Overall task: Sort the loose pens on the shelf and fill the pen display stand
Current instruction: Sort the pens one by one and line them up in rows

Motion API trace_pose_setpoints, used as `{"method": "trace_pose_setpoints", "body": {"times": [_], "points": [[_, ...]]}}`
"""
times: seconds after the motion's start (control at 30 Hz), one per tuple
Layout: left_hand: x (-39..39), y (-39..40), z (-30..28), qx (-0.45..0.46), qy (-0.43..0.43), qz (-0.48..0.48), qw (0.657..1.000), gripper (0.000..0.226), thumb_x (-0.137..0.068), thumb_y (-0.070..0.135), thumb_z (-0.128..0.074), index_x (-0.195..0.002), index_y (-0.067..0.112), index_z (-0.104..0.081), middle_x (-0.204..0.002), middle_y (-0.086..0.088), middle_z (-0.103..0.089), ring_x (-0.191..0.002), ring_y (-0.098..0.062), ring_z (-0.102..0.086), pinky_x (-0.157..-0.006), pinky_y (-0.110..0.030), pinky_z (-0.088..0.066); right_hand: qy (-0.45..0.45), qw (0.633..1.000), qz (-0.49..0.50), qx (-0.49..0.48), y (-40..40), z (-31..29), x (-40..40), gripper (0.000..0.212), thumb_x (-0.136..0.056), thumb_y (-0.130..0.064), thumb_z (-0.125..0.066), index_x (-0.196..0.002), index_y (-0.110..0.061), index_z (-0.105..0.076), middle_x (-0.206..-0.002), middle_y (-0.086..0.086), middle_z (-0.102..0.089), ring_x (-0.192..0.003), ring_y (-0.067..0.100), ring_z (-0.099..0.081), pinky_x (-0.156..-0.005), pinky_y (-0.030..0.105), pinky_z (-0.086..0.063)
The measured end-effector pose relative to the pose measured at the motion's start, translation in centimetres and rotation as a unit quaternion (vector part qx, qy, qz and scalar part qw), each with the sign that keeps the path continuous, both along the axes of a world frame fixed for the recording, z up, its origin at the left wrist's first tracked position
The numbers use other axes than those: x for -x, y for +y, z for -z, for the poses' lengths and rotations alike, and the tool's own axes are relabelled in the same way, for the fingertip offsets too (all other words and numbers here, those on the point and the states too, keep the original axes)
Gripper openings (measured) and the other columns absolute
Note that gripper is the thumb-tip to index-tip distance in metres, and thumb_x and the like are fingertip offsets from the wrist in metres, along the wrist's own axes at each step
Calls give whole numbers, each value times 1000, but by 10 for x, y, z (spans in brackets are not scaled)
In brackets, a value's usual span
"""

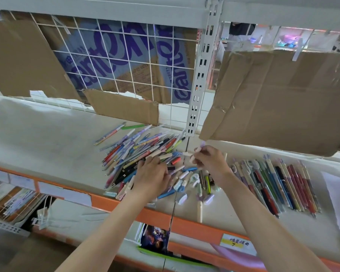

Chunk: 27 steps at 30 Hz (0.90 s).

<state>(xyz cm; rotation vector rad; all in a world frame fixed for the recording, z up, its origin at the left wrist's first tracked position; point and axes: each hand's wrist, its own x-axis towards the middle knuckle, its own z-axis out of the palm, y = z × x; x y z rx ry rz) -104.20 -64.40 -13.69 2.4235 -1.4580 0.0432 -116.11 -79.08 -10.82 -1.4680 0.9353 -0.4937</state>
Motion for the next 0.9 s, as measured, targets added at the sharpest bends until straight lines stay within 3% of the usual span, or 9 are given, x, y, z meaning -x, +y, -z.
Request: {"method": "trace_pose_setpoints", "body": {"times": [0.13,0.3,0.43,0.6,0.67,0.73,0.83,0.9], "points": [[1,0,-11,90,44,29,995,19,-90,33,-52,-93,16,-59,-92,4,-64,-93,-17,-55,-89,-32,-28,-132,989,17,-63,3,-3,13,8,-89,4,-56,-86,-1,-61,-68,7,-66,-60,10,-65,-59,18,-53],[11,8,-23,151,172,86,970,11,-93,17,-55,-96,7,-55,-91,-5,-62,-83,-19,-58,-74,-39,-48,-241,963,42,-114,5,-10,22,9,-91,2,-53,-86,-1,-60,-66,4,-67,-66,12,-66,-67,21,-55],[14,11,-26,171,198,99,960,11,-93,14,-53,-97,4,-53,-89,-8,-61,-79,-21,-58,-70,-45,-48,-234,966,32,-102,6,-12,28,6,-90,-1,-56,-91,1,-62,-70,6,-69,-69,13,-67,-68,21,-55],[16,11,-25,174,208,97,958,9,-94,15,-53,-95,6,-52,-82,-5,-62,-72,-17,-60,-66,-43,-49,-196,977,12,-87,13,-10,29,7,-89,-3,-58,-88,-4,-65,-71,4,-70,-69,13,-66,-62,18,-52],[18,11,-23,182,208,97,956,8,-94,15,-53,-93,7,-53,-79,2,-61,-69,-9,-60,-63,-34,-49,-191,977,4,-91,16,-10,29,7,-89,-2,-57,-88,-4,-65,-70,4,-69,-68,13,-65,-62,19,-52],[21,11,-24,194,218,94,952,6,-93,15,-55,-92,9,-55,-75,15,-57,-70,3,-57,-60,-13,-43,-193,975,-10,-105,21,-10,27,7,-89,-1,-57,-87,0,-64,-70,7,-68,-67,14,-64,-62,20,-52],[27,4,-28,180,298,57,936,7,-93,19,-56,-90,16,-61,-66,18,-56,-61,7,-54,-56,-9,-39,-206,972,-28,-108,33,-9,21,8,-90,-2,-56,-87,4,-61,-73,13,-65,-66,16,-63,-61,21,-51],[29,-1,-30,170,401,14,900,12,-93,18,-56,-84,17,-63,-61,12,-57,-50,1,-50,-51,-12,-37,-220,970,-21,-99,39,-9,19,10,-90,-2,-55,-84,4,-59,-71,13,-64,-63,16,-61,-60,20,-50]]}}
